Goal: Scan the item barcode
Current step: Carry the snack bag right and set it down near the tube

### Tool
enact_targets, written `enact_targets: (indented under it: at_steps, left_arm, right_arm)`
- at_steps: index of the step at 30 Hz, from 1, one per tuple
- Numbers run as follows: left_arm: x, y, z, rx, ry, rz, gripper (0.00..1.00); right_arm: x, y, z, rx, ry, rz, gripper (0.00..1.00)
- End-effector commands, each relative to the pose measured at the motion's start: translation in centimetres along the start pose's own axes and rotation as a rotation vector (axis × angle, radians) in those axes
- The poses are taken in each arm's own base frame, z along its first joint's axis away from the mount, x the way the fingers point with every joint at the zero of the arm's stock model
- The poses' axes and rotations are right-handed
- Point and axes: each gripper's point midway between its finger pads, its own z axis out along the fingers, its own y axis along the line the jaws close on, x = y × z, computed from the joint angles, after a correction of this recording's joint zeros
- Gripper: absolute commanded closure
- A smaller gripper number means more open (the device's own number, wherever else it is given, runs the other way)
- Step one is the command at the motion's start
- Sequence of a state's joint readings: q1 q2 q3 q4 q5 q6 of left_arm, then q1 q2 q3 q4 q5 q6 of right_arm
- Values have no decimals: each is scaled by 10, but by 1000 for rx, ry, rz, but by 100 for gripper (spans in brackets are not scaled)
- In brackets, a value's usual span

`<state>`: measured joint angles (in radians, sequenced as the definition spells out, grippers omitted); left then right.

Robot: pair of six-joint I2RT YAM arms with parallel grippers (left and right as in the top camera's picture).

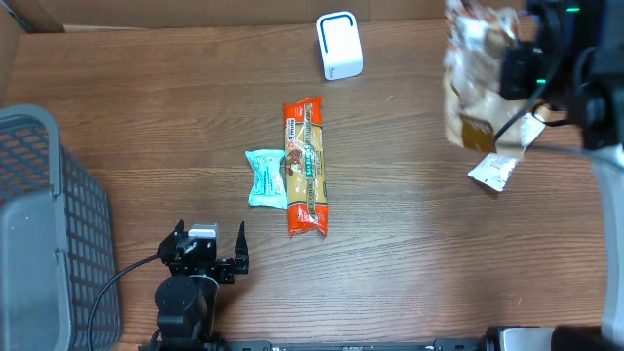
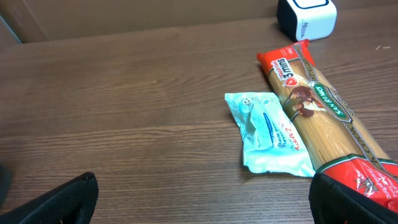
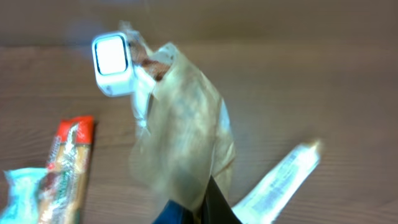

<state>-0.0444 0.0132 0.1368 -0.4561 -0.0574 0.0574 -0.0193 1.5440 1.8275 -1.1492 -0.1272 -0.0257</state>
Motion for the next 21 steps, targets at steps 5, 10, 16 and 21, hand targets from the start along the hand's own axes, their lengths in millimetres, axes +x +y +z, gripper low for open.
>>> enact_targets:
  at_steps: [5,10,16,21]
  left_arm:
    - [1,1,0,-9,-2,-13,0]
    - [1,1,0,-9,-2,-13,1]
    - [1,1,0,-9,-2,-13,1]
    - [1,1,0,-9,-2,-13,0]
  right_arm:
    - [63,-73,78,-100,222,347,96]
    - [95,-117,124,-61,309,447,96]
    - [123,-145,152,24,391,480,91]
    - [136,-155,149,94,436,477,81]
